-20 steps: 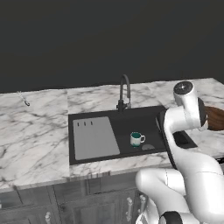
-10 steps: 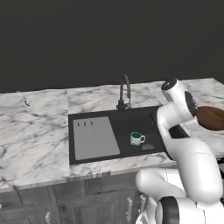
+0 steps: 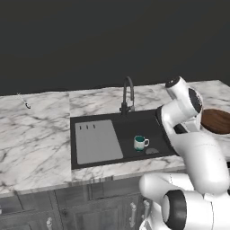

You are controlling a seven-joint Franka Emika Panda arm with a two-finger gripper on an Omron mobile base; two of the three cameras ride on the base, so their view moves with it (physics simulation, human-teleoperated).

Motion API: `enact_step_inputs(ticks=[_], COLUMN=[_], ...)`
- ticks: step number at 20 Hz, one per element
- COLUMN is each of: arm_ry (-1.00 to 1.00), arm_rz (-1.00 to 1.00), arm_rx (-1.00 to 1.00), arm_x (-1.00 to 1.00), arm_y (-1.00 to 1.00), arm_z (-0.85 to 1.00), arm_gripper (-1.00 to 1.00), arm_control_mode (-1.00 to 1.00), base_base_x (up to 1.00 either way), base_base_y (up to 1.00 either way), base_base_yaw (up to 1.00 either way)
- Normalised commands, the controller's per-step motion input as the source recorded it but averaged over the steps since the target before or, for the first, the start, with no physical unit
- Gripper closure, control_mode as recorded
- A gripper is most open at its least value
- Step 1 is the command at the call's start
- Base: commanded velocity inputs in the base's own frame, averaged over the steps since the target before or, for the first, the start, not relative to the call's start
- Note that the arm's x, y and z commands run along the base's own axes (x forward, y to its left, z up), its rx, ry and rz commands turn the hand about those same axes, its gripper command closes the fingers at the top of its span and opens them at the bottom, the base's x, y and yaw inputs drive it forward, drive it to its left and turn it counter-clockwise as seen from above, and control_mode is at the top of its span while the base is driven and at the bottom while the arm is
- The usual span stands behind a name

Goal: Pick the mug and place it in the sink. Pick the bowl and place it in the open cabinet and then close the cabinet.

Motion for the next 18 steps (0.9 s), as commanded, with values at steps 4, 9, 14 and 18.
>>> enact_step_inputs(ticks=[4, 9, 14, 18], arm_ry=[-0.30, -0.31, -0.18, -0.01], arm_rz=[0.00, 0.00, 0.00, -0.01], arm_rx=[-0.01, -0.01, 0.00, 0.00], arm_x=[0.00, 0.00, 0.00, 0.00], arm_y=[-0.18, -0.14, -0.05, -0.34], arm_z=[0.00, 0.00, 0.00, 0.00], arm_gripper=[-1.00, -1.00, -1.00, -1.00], arm_control_mode=[-1.00, -1.00, -1.00, -1.00], base_base_x=[0.00, 0.00, 0.00, 0.00], base_base_y=[0.00, 0.00, 0.00, 0.00], base_base_yaw=[0.00, 0.00, 0.00, 0.00])
